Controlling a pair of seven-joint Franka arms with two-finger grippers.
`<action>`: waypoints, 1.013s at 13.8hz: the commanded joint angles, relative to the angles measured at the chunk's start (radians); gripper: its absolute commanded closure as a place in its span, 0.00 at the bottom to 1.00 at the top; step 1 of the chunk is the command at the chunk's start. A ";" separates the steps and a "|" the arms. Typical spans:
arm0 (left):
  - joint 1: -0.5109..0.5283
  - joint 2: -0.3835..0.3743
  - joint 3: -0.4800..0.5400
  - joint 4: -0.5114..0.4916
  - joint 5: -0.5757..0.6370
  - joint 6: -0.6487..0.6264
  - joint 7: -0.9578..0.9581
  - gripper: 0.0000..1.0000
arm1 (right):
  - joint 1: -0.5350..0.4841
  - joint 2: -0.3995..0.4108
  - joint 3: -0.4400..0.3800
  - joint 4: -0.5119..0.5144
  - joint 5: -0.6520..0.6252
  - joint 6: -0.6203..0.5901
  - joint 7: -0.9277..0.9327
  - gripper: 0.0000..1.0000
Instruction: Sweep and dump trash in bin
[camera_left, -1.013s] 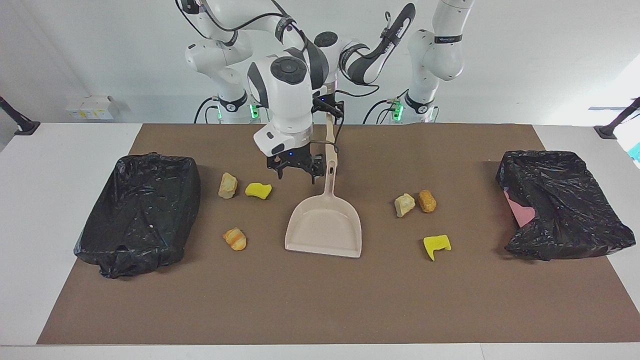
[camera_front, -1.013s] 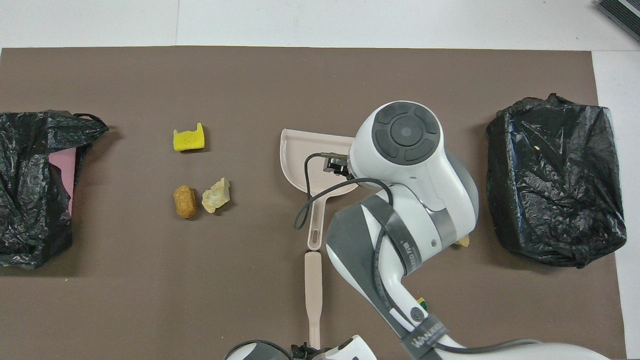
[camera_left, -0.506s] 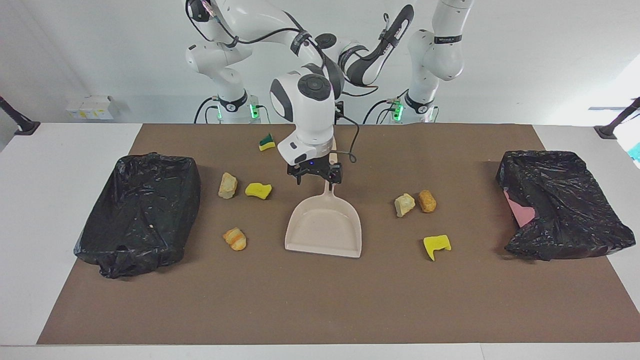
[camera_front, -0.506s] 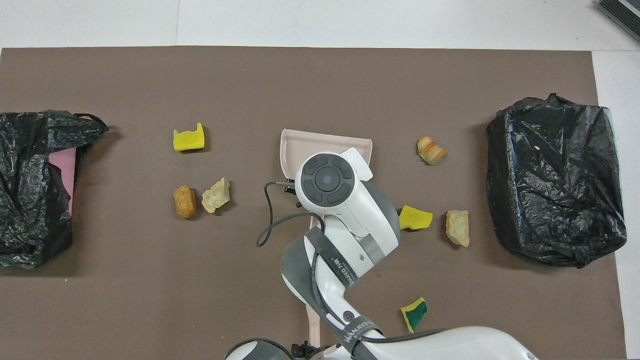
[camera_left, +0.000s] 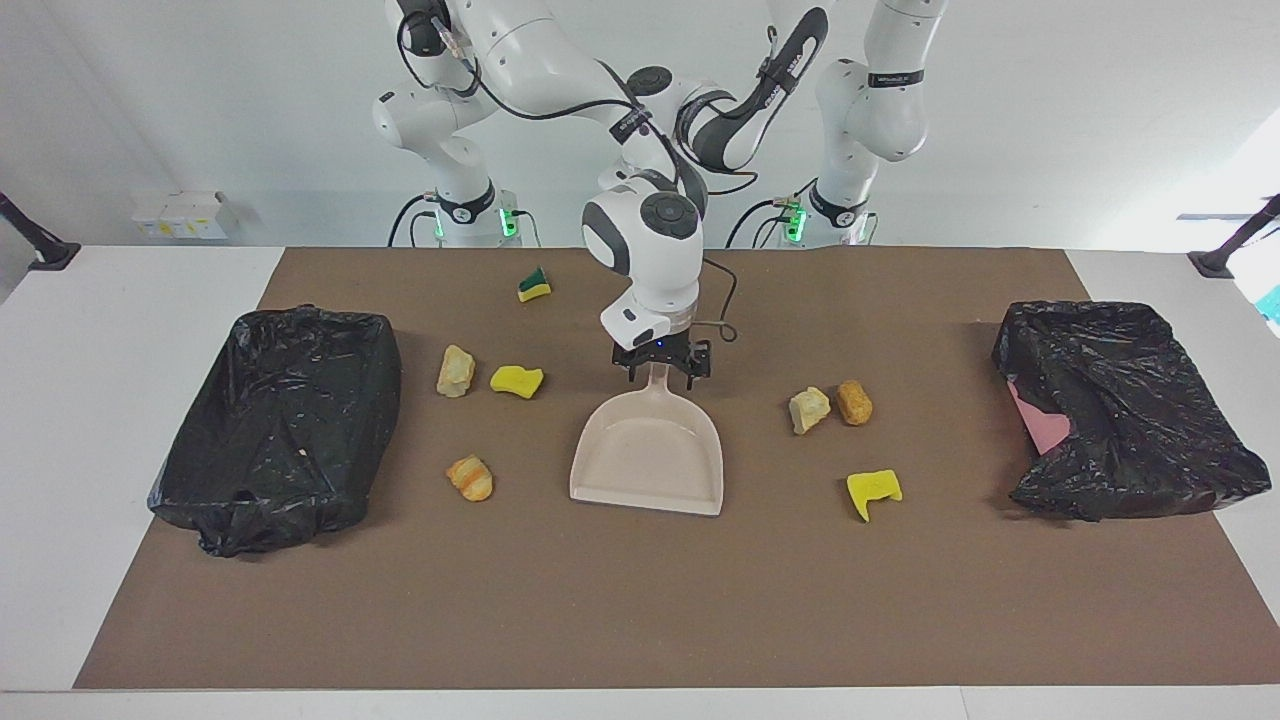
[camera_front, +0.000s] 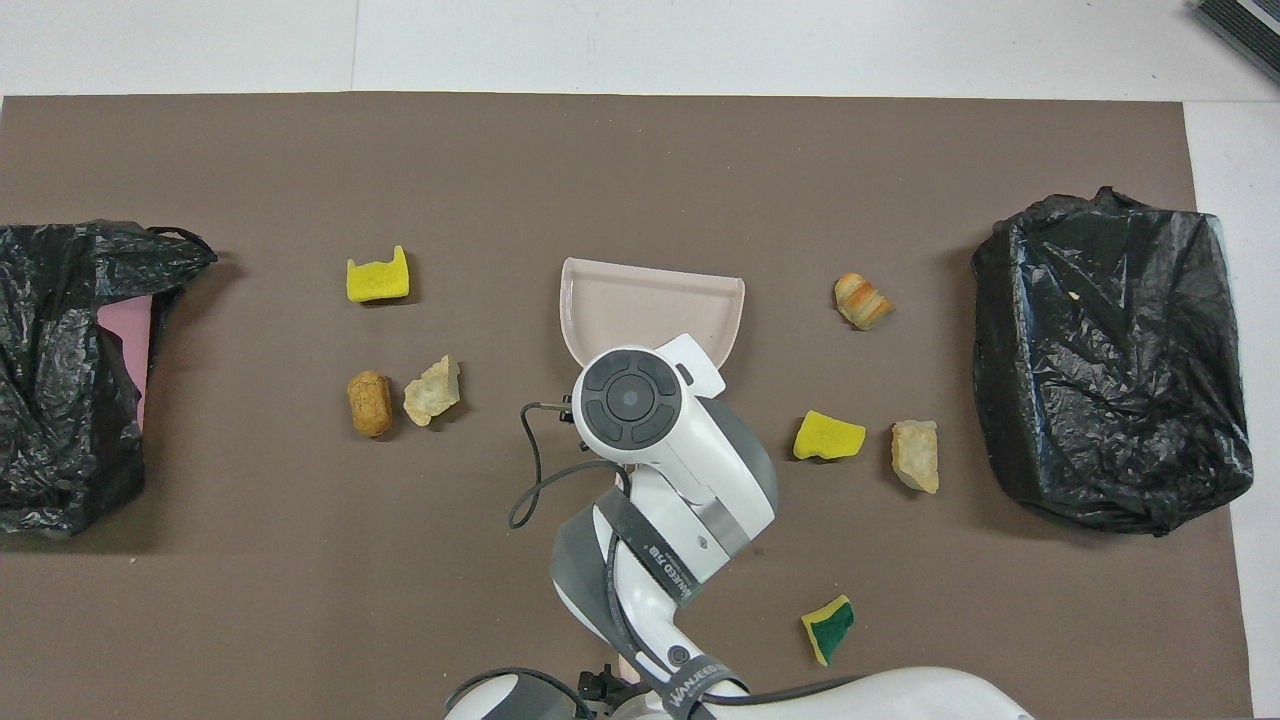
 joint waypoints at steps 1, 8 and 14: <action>0.015 -0.012 0.003 -0.011 0.029 0.008 -0.012 0.25 | -0.005 -0.022 0.002 -0.009 0.023 -0.025 0.007 0.27; 0.037 -0.017 0.005 -0.008 0.042 0.005 -0.009 0.47 | -0.016 -0.022 0.000 0.006 0.012 -0.030 -0.003 1.00; 0.066 -0.052 0.009 -0.005 0.042 -0.050 -0.010 1.00 | -0.110 -0.065 -0.002 0.038 0.020 -0.059 -0.334 1.00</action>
